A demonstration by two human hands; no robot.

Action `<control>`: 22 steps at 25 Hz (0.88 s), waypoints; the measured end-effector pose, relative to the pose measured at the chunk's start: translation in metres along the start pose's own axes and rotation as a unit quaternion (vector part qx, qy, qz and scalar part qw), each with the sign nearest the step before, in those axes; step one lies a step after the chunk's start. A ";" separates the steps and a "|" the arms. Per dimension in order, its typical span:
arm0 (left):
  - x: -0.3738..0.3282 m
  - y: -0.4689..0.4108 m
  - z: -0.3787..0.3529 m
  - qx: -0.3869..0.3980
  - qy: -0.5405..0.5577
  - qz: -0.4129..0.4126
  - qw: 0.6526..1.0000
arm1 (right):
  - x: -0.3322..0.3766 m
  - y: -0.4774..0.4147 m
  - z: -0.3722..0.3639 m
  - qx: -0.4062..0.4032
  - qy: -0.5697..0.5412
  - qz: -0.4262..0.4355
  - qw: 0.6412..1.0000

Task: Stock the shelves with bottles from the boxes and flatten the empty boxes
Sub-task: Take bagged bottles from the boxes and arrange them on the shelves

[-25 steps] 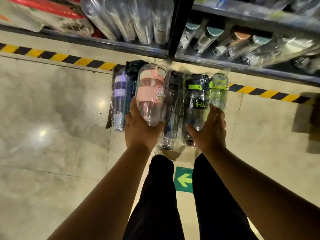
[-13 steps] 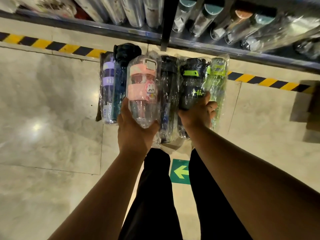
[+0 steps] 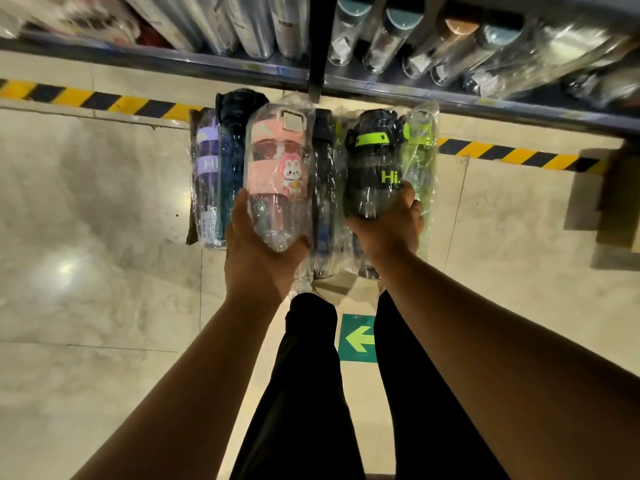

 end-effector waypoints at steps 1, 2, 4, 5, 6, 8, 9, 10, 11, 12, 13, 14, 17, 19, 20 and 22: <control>-0.007 0.005 0.003 0.009 0.009 -0.006 1.000 | 0.002 0.006 0.010 0.002 -0.007 0.002 1.000; -0.017 0.011 0.007 0.019 0.021 -0.009 1.000 | 0.005 0.012 0.022 0.000 -0.016 0.004 1.000; -0.039 0.025 0.016 0.041 0.042 -0.011 0.998 | 0.013 0.026 0.050 -0.017 -0.034 0.009 0.999; -0.052 0.035 0.021 0.056 0.059 -0.014 0.997 | 0.020 0.033 0.065 -0.025 -0.047 0.014 0.999; -0.066 0.046 0.028 0.069 0.074 -0.022 0.995 | 0.028 0.042 0.081 -0.036 -0.063 0.020 0.997; -0.097 0.068 0.044 0.079 0.079 -0.049 0.993 | 0.045 0.059 0.112 -0.057 -0.096 0.030 0.993; -0.111 0.078 0.052 0.081 0.077 -0.070 0.991 | 0.054 0.066 0.127 -0.068 -0.120 0.036 0.990; -0.131 0.091 0.060 0.082 0.068 -0.107 0.989 | 0.066 0.074 0.145 -0.081 -0.150 0.049 0.984; -0.152 0.108 0.070 0.079 0.060 -0.143 0.985 | 0.078 0.081 0.164 -0.098 -0.183 0.062 0.976; -0.170 0.123 0.079 0.076 0.053 -0.155 0.984 | 0.091 0.088 0.183 -0.111 -0.218 0.071 0.967; -0.184 0.137 0.087 0.082 0.064 -0.146 0.984 | 0.106 0.095 0.201 -0.116 -0.251 0.083 0.957; -0.198 0.151 0.094 0.099 0.087 -0.139 0.981 | 0.121 0.103 0.220 -0.119 -0.279 0.102 0.947; -0.236 0.193 0.120 0.094 0.121 -0.173 0.973 | 0.163 0.124 0.274 -0.133 -0.319 0.161 0.924; -0.272 0.232 0.140 0.097 0.150 -0.218 0.959 | 0.193 0.145 0.320 -0.152 -0.337 0.203 0.907; -0.290 0.251 0.149 0.101 0.157 -0.238 0.953 | 0.207 0.157 0.344 -0.163 -0.341 0.221 0.899; -0.316 0.287 0.162 0.127 0.171 -0.278 0.937 | 0.234 0.183 0.392 -0.183 -0.342 0.257 0.885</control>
Point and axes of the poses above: each hand's wrist, its own y-axis away from the middle knuckle, its own z-axis out of the back of the hand, x = y × z, the point moved 8 cm from there along -y, towards the middle knuckle, and after that the axes turned 15 degrees about z, right-handed, at the moved point
